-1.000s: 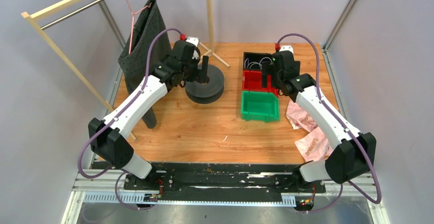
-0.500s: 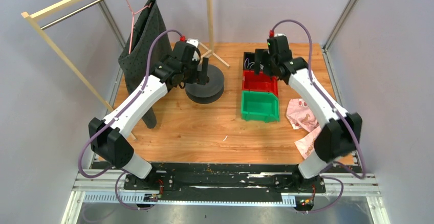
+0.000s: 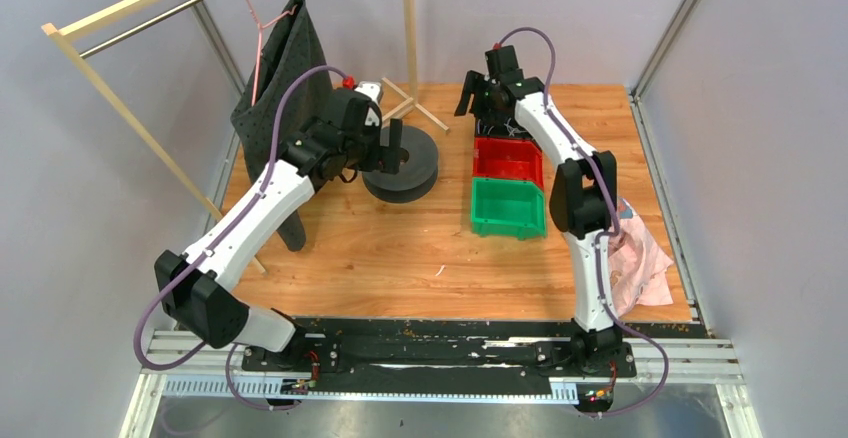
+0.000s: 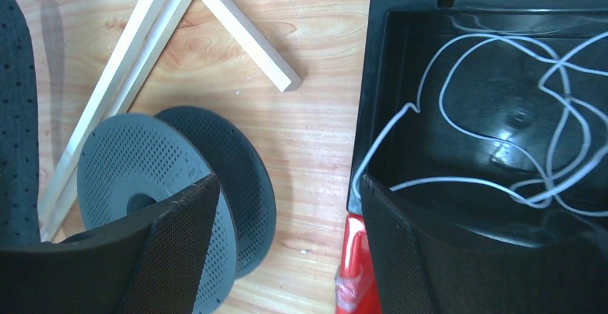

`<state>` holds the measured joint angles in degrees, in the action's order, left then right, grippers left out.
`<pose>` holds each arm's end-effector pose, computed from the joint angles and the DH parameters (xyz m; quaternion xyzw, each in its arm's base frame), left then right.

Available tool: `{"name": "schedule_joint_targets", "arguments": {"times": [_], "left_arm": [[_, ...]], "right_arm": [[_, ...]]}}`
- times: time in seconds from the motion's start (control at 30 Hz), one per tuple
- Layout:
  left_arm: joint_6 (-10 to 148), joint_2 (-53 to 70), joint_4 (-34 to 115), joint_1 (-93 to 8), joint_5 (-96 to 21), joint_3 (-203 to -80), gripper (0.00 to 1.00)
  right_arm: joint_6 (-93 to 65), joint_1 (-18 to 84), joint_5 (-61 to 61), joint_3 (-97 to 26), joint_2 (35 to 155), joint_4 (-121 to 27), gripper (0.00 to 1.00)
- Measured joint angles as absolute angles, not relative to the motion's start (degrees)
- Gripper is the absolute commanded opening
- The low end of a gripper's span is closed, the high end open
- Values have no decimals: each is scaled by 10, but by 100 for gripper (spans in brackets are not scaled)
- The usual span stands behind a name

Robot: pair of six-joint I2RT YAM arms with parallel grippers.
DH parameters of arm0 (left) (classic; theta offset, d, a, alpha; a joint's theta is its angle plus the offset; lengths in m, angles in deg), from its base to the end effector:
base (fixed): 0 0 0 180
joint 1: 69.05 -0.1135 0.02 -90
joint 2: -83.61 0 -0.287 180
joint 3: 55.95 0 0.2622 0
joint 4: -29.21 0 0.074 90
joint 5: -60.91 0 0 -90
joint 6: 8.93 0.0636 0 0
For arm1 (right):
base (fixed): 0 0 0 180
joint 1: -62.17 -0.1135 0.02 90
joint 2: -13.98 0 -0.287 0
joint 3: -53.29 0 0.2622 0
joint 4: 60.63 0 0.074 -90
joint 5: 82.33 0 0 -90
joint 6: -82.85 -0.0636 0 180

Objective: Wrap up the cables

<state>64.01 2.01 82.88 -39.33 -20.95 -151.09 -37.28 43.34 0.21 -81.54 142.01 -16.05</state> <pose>0.2977 -0.1596 0.3705 0.0700 0.9023 -0.1079 0.4115 0.5326 0.1903 0.2866 0.0597 0.8945 0.2351 0.3755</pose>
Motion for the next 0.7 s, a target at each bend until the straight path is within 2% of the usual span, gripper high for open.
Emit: {"name": "schedule_joint_targets", "arguments": {"times": [0.2, 0.43, 0.47, 0.5, 0.57, 0.7], "left_arm": [[635, 30, 829, -393, -210, -1497, 100], [635, 30, 829, -393, -209, -1493, 100], [635, 30, 829, -393, -209, -1493, 100], [635, 30, 829, -393, -209, -1493, 100], [635, 30, 829, -393, -209, -1493, 100], [635, 27, 829, -393, -209, -1493, 100]], "right_arm": [[-405, 437, -9, -860, 1471, -156, 53], [-417, 442, -10, -862, 1472, -156, 41], [-417, 443, -9, -862, 1472, -157, 37], [-417, 444, -9, -862, 1472, -157, 28], [-417, 447, -10, -862, 1472, -157, 3], [-418, 456, -21, -861, 1471, -157, 1]]}}
